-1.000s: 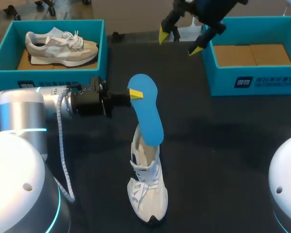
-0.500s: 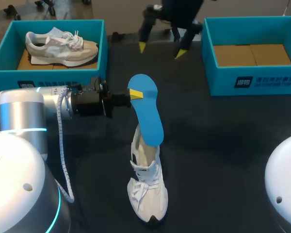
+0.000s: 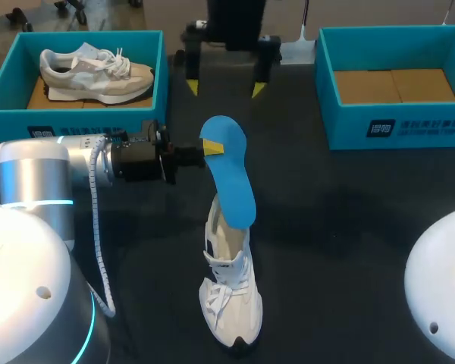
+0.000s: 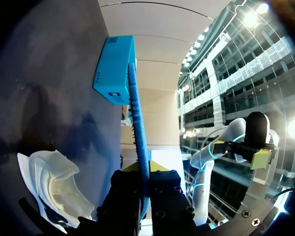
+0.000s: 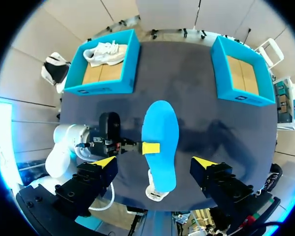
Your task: Take the shoe out of the shoebox, open the shoe tongue, remove and reinsert the insole, then place the shoe into the shoebox
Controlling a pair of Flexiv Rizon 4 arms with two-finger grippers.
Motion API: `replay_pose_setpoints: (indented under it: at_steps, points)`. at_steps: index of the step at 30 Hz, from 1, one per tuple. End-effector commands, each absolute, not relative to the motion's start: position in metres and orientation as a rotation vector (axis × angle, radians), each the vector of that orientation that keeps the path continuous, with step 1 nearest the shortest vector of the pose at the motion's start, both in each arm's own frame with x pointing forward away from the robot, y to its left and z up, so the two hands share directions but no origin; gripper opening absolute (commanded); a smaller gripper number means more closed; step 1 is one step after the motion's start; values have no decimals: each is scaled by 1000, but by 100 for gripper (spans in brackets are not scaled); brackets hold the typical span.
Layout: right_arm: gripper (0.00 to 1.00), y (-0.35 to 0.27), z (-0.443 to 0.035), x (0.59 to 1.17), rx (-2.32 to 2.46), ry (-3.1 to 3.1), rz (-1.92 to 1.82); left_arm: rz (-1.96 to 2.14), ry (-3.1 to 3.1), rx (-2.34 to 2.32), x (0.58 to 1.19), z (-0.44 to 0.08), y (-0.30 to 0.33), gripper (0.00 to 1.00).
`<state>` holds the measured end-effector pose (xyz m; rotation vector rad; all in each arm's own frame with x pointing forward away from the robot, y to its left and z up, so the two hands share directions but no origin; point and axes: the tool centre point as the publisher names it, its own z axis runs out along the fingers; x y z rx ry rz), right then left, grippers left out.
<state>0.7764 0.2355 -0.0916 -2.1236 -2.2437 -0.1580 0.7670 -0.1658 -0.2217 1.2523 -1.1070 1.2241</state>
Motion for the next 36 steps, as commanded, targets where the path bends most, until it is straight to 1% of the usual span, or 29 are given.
replay_pose_setpoints:
  at_steps: [1,11,13,14,19,24,36]
  points:
    - [100,245,-92,776,-2177,-2300,-86,1226,-1107,1254,766,-222,-166,0]
    - [100,225,-77,781,-2098,-2084,-360,1226,-1107,1254,766,-222,-166,0]
    - [100,211,-75,788,-2096,-1945,-398,1226,-1107,1254,766,-222,-166,0]
    - [100,206,-74,790,-2036,-1933,-462,1226,-1107,1254,766,-222,-166,0]
    - [100,193,-71,802,-1974,-1770,-526,1226,-1107,1254,766,-222,-166,0]
    - [100,183,-67,806,-1889,-1696,-669,1226,-1107,1254,766,-222,-166,0]
    - [100,158,-90,806,-1662,-1385,-920,1226,-1107,1254,766,-222,-166,0]
